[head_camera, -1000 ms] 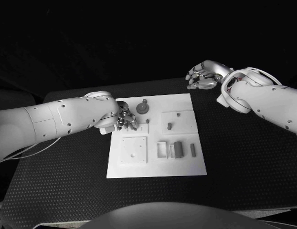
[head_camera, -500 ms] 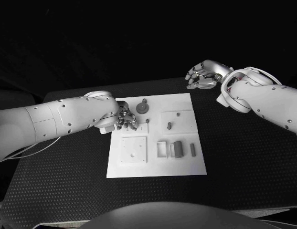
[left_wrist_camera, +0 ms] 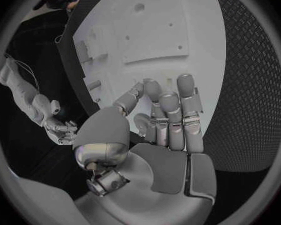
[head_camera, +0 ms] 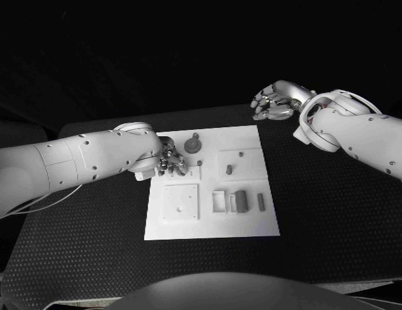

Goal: Assemble the parts on the task board

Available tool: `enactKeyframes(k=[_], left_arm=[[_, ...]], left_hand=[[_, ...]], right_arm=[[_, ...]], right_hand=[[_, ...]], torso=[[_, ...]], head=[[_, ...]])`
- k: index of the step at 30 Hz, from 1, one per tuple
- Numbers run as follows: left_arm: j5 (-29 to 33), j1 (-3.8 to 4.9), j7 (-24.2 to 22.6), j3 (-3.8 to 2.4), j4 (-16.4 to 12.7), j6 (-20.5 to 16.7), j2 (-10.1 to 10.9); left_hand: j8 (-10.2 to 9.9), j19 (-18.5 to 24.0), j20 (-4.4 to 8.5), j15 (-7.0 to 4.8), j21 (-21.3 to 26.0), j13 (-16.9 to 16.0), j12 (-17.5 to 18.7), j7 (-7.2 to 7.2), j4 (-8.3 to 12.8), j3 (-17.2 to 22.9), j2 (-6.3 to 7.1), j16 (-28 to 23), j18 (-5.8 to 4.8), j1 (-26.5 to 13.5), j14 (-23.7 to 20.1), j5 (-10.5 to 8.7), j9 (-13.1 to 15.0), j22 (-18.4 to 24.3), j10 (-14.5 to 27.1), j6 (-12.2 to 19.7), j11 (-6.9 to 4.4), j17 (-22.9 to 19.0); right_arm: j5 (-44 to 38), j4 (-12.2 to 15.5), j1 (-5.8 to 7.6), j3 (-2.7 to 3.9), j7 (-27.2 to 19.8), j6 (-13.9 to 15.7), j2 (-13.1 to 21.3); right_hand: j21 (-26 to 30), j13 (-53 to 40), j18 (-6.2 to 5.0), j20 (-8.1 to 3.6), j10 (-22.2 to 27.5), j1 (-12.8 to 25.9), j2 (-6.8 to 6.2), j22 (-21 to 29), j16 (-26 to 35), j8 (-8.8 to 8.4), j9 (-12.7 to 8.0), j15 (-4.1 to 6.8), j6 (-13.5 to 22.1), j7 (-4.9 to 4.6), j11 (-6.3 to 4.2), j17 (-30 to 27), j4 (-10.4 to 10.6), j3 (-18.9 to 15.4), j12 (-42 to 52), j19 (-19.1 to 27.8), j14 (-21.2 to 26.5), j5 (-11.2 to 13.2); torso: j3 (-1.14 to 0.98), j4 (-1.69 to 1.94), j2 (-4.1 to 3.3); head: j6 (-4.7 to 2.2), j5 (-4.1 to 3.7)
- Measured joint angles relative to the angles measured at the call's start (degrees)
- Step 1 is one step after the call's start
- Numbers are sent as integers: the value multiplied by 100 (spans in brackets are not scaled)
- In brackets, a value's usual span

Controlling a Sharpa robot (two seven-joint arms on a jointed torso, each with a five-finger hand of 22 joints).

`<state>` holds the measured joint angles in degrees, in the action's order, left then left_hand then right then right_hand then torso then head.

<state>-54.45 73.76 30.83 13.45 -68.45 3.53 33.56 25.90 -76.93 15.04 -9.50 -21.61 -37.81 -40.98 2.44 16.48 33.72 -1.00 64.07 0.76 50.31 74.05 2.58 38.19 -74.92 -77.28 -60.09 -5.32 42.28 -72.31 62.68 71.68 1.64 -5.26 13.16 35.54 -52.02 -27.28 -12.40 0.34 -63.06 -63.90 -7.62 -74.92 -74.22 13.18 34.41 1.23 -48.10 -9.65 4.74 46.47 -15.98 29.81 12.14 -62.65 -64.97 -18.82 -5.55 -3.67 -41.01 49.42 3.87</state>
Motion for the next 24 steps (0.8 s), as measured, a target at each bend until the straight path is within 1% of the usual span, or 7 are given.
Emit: enactKeyframes(k=[10,19,22,23,24], left_arm=[[-6,0,1,-2,8,12,-6],[1,-1,3,-1,12,5,-11],[8,-3,4,1,15,5,-14],[12,-6,4,3,17,6,-16],[16,-8,4,4,19,7,-17]], left_hand=[[7,0,1,0,0,0,0,0,7,-8,2,22,0,-2,0,-19,46,1,0,0,1,-8],[14,0,1,0,0,9,0,0,6,-10,4,22,0,-4,0,3,50,1,2,0,-1,-48],[14,0,1,0,0,15,0,0,-1,-17,61,47,0,-61,0,4,258,1,15,0,-15,-70],[14,0,1,0,0,14,0,0,-21,-46,93,63,-1,-94,0,13,369,1,15,0,-15,-78],[14,0,1,0,0,14,0,0,-27,-80,116,66,-1,-117,0,26,581,1,15,0,-15,-84]], right_arm=[[3,-2,0,0,-1,-11,-1],[9,-2,0,0,-3,-15,0],[11,-3,0,0,-4,-16,0],[12,-4,0,0,-4,-17,0],[13,-4,0,0,-4,-17,0]], right_hand=[[0,0,0,-12,8,0,0,0,0,0,-1,0,0,-1,9,0,0,0,0,12,-3,0],[0,0,0,-11,9,0,0,0,0,0,-1,-8,-13,-15,9,0,0,0,0,13,-13,0],[0,0,1,-11,9,0,0,0,0,0,-1,-8,-13,-14,9,0,0,0,0,13,-14,0],[0,0,1,-10,9,0,0,0,0,0,-1,-8,-13,-15,9,0,0,0,0,13,-14,0],[0,0,0,-10,9,0,0,0,0,0,-1,-7,-13,-15,9,0,0,0,0,13,-13,0]], torso=[[1,0,1],[2,1,1],[2,1,1],[2,0,1],[2,0,1]], head=[[7,-4],[7,-5],[8,-7],[8,-8],[8,-8]])
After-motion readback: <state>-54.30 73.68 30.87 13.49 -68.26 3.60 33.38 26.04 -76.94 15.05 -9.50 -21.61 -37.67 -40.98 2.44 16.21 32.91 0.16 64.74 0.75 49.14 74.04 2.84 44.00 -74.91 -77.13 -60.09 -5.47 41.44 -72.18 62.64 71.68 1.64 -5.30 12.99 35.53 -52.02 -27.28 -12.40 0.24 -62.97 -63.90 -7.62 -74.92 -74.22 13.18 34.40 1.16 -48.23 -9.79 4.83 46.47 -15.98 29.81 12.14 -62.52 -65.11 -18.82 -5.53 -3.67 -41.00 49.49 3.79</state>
